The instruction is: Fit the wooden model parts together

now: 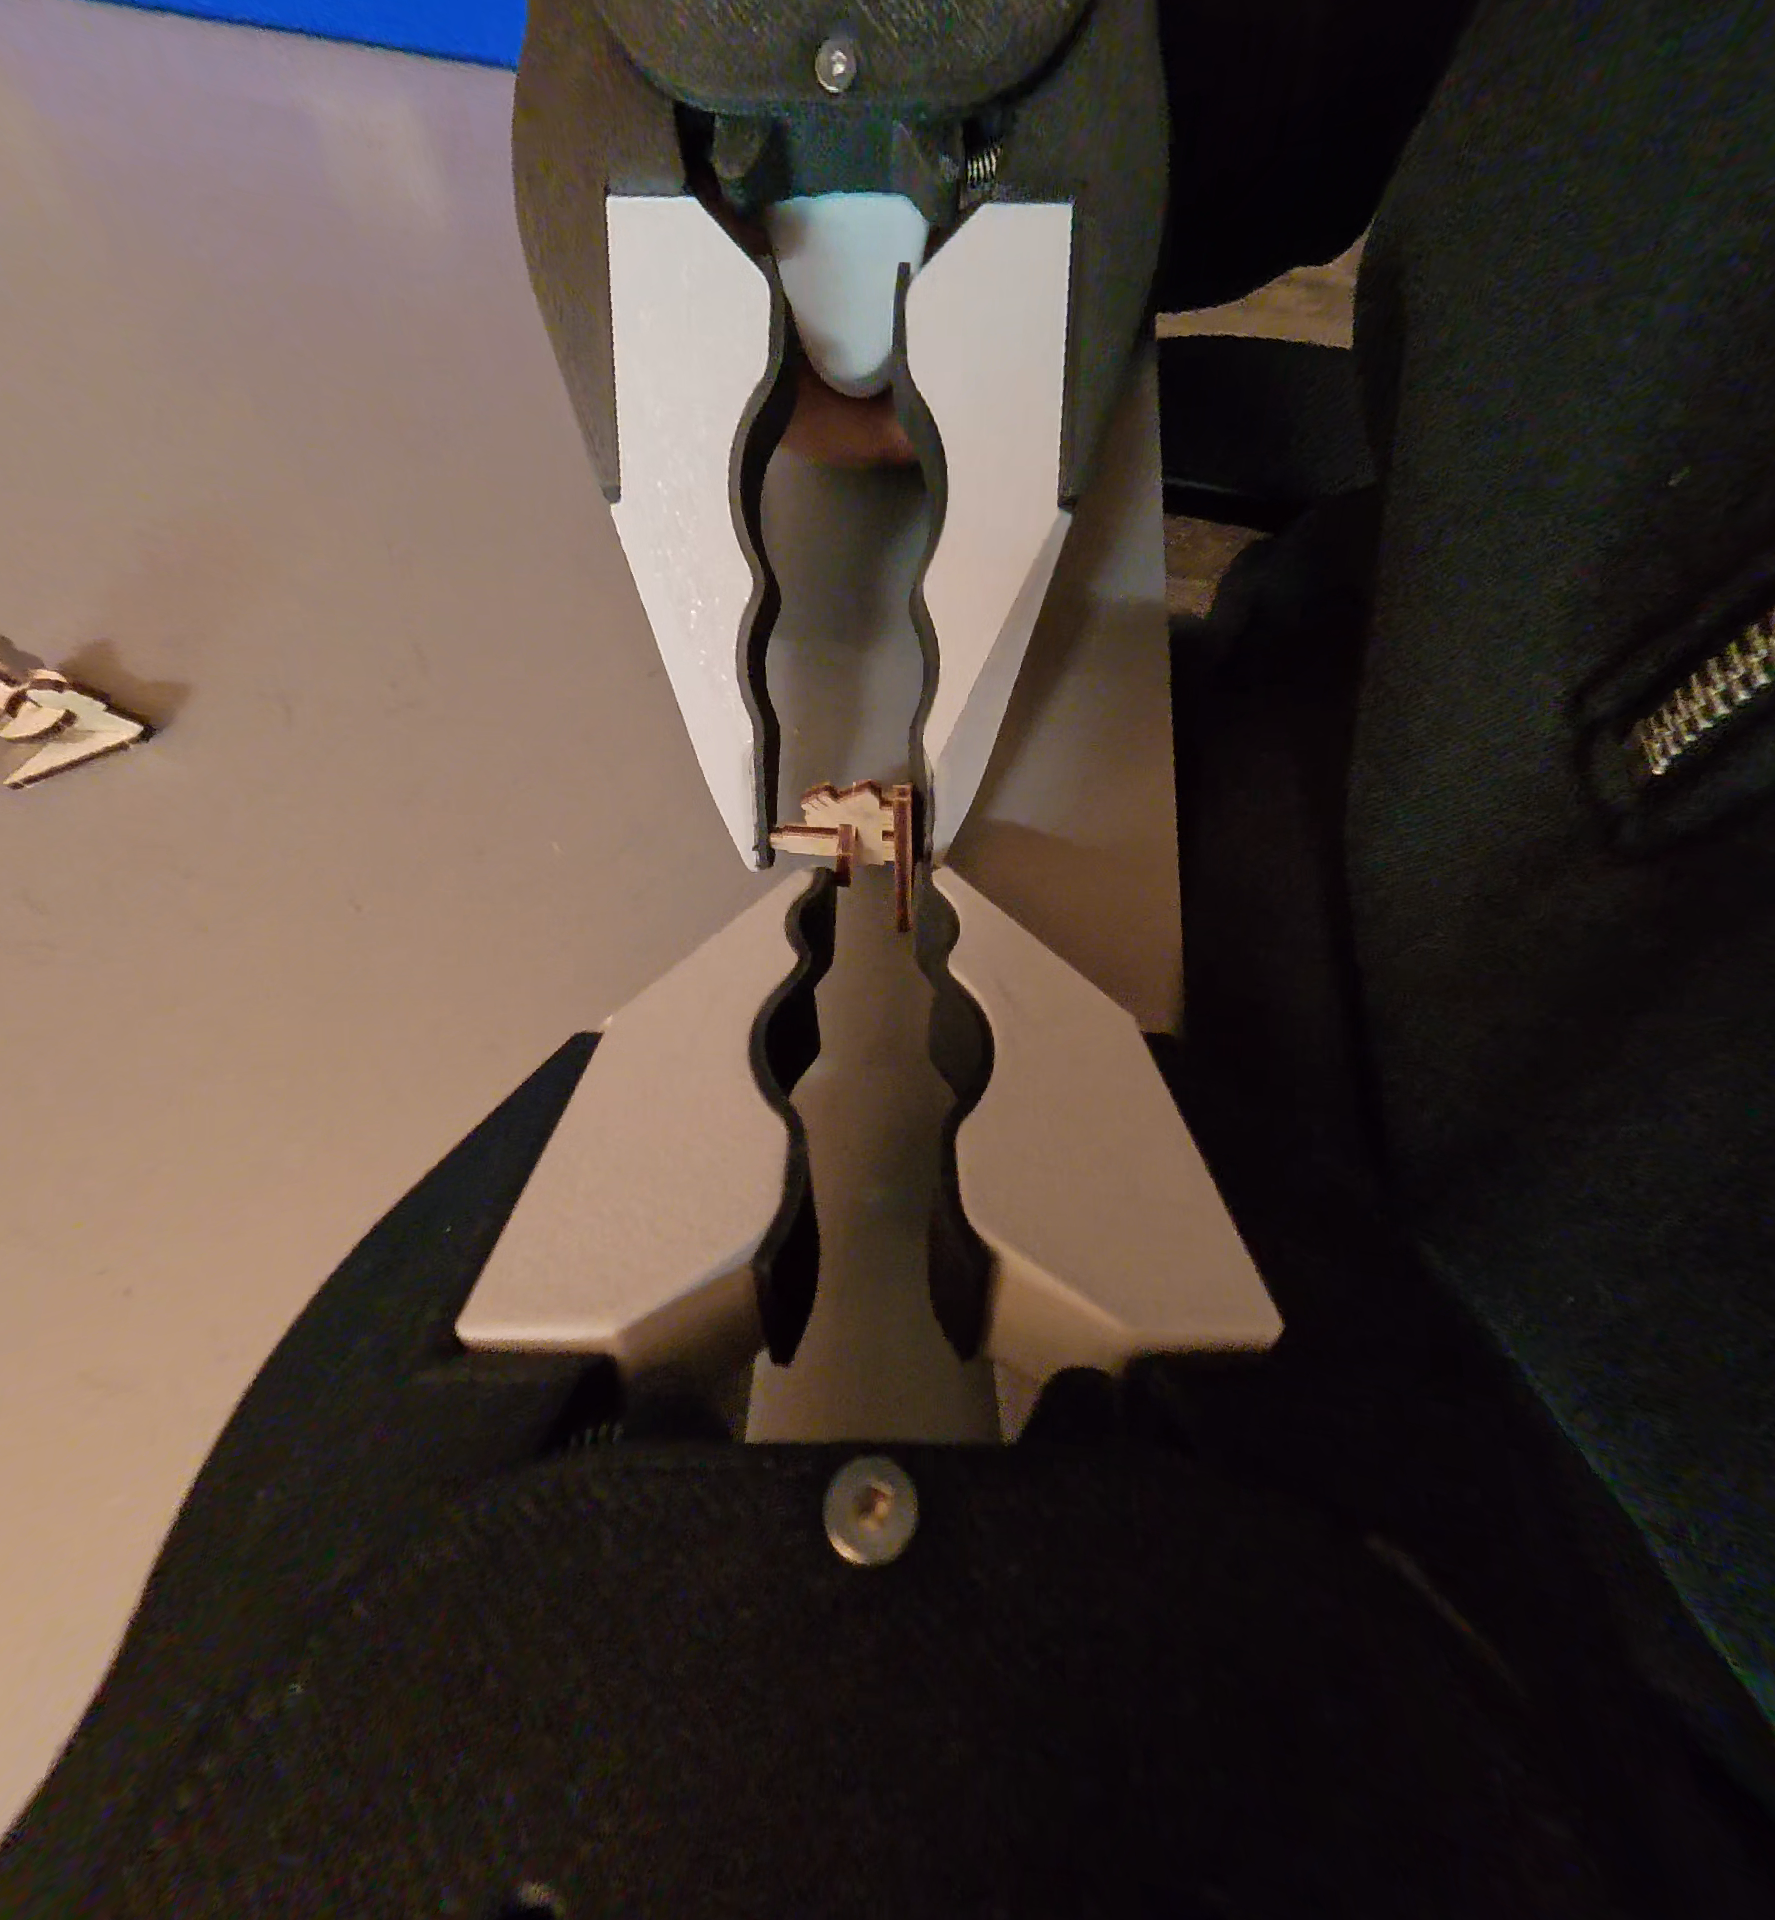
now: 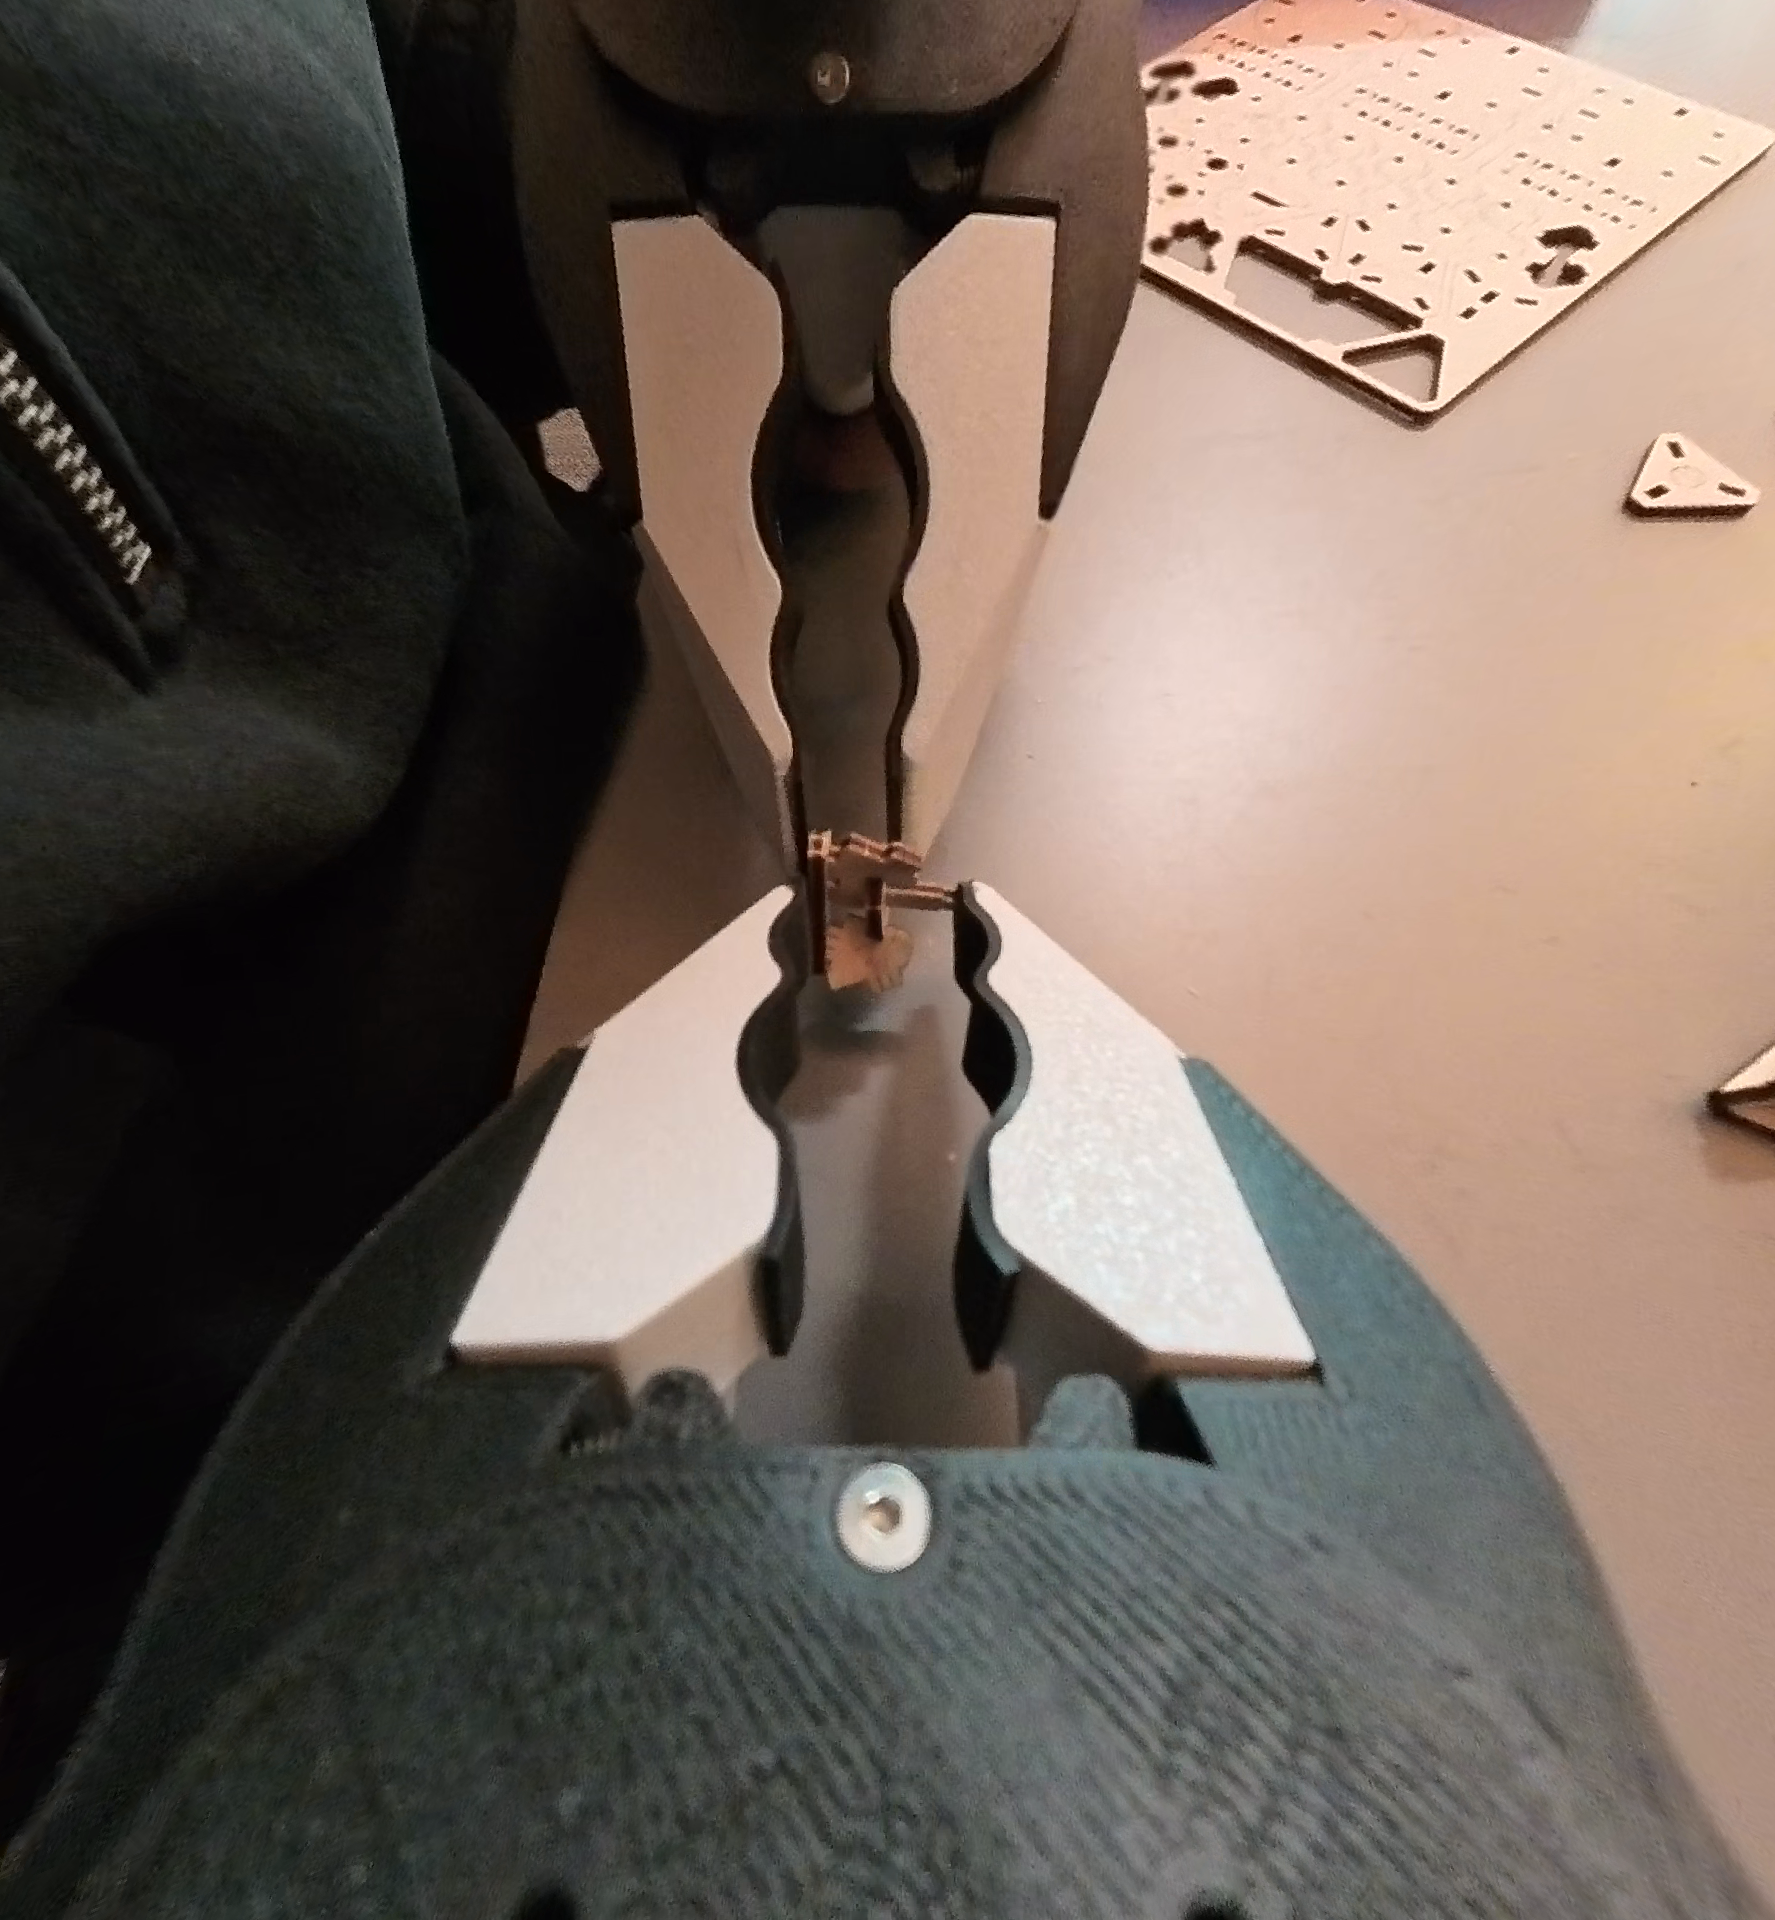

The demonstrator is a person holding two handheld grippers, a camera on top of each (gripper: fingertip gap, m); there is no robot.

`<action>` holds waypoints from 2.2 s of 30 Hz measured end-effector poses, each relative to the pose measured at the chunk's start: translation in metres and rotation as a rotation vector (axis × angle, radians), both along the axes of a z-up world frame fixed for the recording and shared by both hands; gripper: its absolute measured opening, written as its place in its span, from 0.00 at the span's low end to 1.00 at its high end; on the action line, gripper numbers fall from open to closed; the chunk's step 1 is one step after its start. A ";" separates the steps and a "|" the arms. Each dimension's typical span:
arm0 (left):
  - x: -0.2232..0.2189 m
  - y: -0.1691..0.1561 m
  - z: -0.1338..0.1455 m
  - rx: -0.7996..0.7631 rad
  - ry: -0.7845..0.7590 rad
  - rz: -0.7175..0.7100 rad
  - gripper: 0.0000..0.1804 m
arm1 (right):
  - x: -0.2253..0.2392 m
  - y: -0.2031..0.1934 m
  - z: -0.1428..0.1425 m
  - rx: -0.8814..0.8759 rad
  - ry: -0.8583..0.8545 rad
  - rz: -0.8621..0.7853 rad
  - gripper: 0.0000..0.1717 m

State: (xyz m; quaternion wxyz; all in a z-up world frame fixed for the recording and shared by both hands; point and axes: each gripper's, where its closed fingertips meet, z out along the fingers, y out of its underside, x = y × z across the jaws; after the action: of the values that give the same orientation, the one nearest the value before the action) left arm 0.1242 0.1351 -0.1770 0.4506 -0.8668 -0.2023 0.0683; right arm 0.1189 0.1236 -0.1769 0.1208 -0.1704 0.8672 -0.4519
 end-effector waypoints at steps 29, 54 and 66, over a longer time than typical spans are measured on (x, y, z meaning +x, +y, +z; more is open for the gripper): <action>0.000 -0.002 0.012 0.076 0.017 0.004 0.06 | 0.001 0.005 0.013 -0.063 -0.056 -0.006 0.10; -0.002 -0.001 0.005 0.014 0.035 0.020 0.05 | -0.001 0.005 0.013 -0.058 -0.075 -0.019 0.15; 0.003 0.002 0.005 0.027 0.007 -0.020 0.04 | 0.004 0.008 0.012 -0.044 -0.085 0.023 0.10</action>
State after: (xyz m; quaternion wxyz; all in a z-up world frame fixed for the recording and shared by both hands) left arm 0.1267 0.1368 -0.1724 0.4635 -0.8625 -0.1928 0.0643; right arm 0.1228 0.1312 -0.1645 0.1590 -0.1635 0.8492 -0.4762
